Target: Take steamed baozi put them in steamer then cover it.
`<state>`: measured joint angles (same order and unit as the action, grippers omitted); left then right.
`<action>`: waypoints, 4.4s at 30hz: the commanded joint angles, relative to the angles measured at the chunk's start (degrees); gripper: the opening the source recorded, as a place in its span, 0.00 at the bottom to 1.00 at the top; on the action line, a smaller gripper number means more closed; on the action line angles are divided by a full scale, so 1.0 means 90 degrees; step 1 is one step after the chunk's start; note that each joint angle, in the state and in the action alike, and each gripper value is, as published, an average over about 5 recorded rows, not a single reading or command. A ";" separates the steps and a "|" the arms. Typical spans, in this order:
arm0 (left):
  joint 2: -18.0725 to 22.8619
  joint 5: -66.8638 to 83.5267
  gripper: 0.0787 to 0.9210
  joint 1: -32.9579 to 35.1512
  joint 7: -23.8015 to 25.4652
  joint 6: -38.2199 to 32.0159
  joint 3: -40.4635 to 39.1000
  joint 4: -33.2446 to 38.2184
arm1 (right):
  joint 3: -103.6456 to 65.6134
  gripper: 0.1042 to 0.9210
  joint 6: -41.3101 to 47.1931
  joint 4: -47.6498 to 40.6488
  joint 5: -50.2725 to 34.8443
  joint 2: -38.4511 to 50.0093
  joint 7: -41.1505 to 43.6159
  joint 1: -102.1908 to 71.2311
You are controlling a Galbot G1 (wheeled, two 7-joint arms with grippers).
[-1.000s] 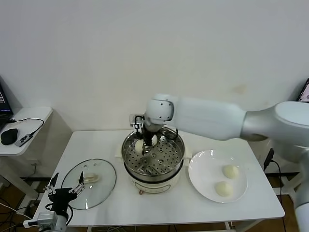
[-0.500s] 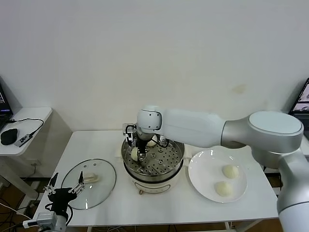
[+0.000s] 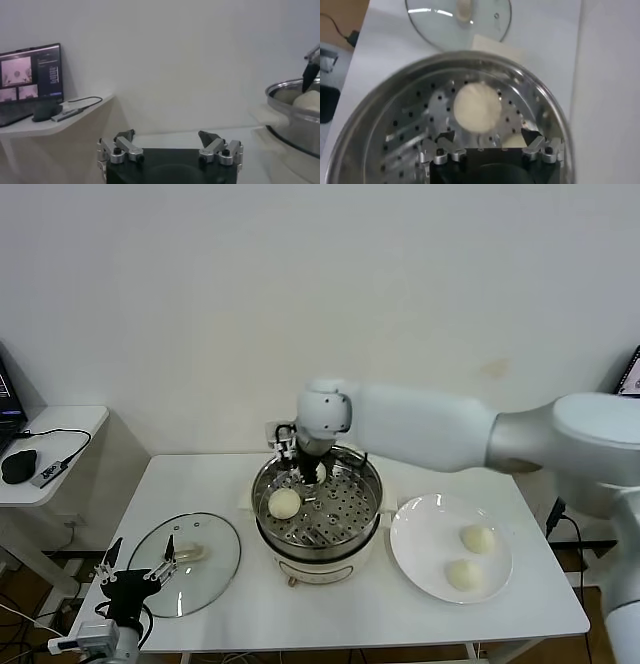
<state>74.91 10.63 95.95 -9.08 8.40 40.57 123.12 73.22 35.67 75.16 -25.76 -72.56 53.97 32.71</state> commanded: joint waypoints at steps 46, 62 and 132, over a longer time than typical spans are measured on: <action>0.0091 -0.0433 0.88 0.0127 -0.0034 0.0006 -0.0417 -0.0237 | -0.2845 0.88 -0.2049 0.1821 0.3626 0.5196 0.0712 -0.4655; 0.0115 -0.0397 0.88 0.0079 -0.0032 0.0005 -0.0373 -0.0293 | -0.2883 0.84 -0.1926 0.1276 0.3698 0.4752 0.0591 -0.4733; 0.0092 -0.0218 0.88 0.0097 -0.0032 0.0033 -0.0046 -0.0190 | 0.0309 0.63 -0.4194 0.1168 0.2258 0.0866 0.0216 -0.0166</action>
<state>75.61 8.62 96.81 -9.33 8.64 39.66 121.30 71.40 7.46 86.39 -11.45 -58.20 57.74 32.29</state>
